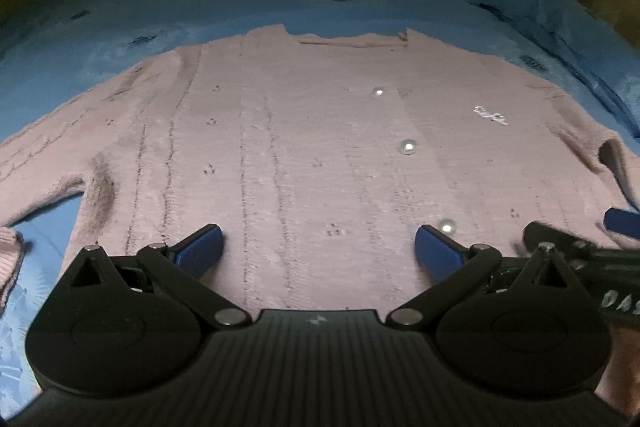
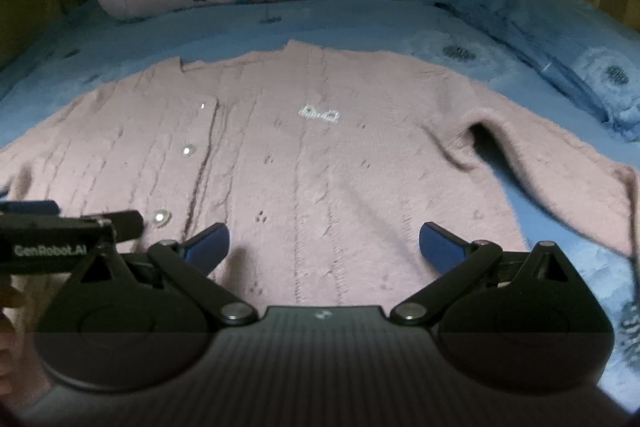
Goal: Fold small clothes
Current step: 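Grasp the cardigan sleeve cuff with the right gripper and lift it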
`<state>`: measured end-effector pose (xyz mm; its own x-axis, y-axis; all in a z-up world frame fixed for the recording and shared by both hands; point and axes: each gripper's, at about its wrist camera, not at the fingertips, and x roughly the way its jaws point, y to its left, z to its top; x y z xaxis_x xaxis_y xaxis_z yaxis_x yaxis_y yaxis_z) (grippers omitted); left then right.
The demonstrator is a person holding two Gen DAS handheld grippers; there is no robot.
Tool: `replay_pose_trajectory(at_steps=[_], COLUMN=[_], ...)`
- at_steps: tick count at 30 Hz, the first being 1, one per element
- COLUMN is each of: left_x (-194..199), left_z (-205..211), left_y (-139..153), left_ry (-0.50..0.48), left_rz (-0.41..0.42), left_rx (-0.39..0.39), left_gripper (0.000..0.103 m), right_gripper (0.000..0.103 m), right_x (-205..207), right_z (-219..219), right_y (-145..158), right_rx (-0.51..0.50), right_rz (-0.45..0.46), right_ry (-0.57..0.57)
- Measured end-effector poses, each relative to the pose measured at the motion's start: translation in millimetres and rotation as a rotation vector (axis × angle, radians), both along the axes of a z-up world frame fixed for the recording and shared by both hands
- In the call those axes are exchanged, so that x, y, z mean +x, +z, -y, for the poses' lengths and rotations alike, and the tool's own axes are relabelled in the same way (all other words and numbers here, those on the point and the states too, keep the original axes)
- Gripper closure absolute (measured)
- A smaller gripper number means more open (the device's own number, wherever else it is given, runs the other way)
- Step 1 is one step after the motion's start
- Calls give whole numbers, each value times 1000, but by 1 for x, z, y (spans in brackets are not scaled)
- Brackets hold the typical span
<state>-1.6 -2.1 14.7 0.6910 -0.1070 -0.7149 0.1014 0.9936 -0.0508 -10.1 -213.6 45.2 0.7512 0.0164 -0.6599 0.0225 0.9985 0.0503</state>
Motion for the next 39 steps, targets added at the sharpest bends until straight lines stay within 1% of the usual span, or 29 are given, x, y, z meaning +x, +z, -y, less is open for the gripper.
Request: replay_pose_trajectory(at_steps=[4,6,10,18,24,27,35,37,39], left_x=[-2,-3,-3,1,4,5,7,7,7], left_z=[-1,-2,-7,-19,-27,-28,-27,-27,-27], left_y=[4,7,9,17,19,18,15,15,15], left_ry=[-17,-25,-47,-16,14,20,25,26,27], left_rz=[6,4,-16,-19,-24,-27,-33,-33,-33], left_rx=[0,2,-13,-34,-46,-40,-27,-27,-27], left_gripper=[0,0,0,0,0,0,0,0,0], right_gripper=[0,0,0,0,0,0,0,0,1], right_x=[-3,-4,-2,-6,-14,-16,-18,-19,-20], right_z=[16,30,63,133,173,188,211,216,221], right_y=[21,31,42,41,31,24,-1,-6,-12], right_rx=[-5,9,3,-67,-118,-127,-8,56,131], right_rz=[20,21,17,-23,-46,-62,-109,-110,-108], right_ry=[-17,-41,-102,-296,-399,-430,-465,-450,-465])
